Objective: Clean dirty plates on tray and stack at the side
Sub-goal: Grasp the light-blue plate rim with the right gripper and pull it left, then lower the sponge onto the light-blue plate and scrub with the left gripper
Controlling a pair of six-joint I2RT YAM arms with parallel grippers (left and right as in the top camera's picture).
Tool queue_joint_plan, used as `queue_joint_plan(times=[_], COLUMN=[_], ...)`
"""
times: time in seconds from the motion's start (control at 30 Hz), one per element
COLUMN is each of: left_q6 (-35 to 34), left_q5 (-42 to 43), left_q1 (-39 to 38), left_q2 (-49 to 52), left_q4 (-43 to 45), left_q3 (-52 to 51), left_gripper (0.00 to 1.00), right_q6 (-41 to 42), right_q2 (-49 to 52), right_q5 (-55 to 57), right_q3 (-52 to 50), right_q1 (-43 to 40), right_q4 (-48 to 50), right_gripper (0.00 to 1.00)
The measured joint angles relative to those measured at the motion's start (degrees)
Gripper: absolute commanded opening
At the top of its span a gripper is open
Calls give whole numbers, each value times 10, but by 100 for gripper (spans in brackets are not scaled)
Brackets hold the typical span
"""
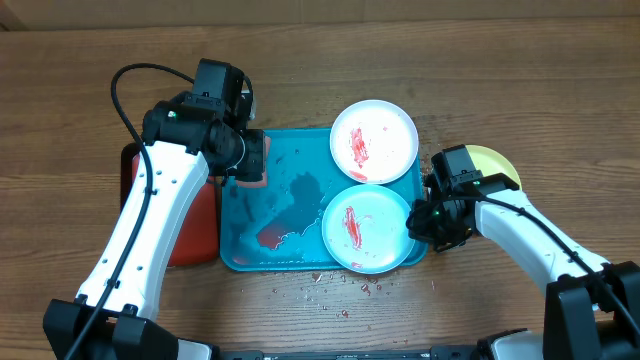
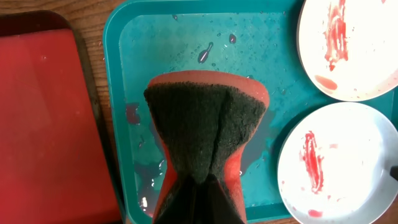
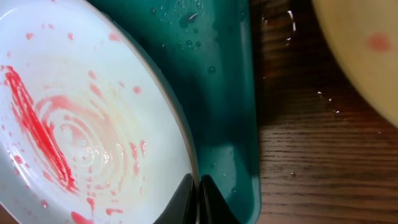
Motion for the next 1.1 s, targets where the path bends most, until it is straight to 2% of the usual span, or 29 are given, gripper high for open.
queue_joint_plan(times=[0.23, 0.47, 0.67, 0.87, 1.1], left_q6=[0, 0, 0, 0, -4], left_q5=[0, 0, 0, 0, 0], left_q1=[0, 0, 0, 0, 0], left_q2=[0, 0, 0, 0, 0], left_q4=[0, 0, 0, 1, 5], left_q3=[0, 0, 0, 0, -1], left_gripper=[4, 4, 5, 4, 4], right_q6=[34, 189, 267, 300, 296], right_q2=[0, 7, 80, 143, 143], right_q5=[-23, 5, 42, 60, 103], right_q3=[9, 46, 61, 110, 130], right_q1=[71, 203, 238, 247, 248], right_q4=[24, 162, 186, 173, 191], right_gripper=[4, 4, 4, 37, 38])
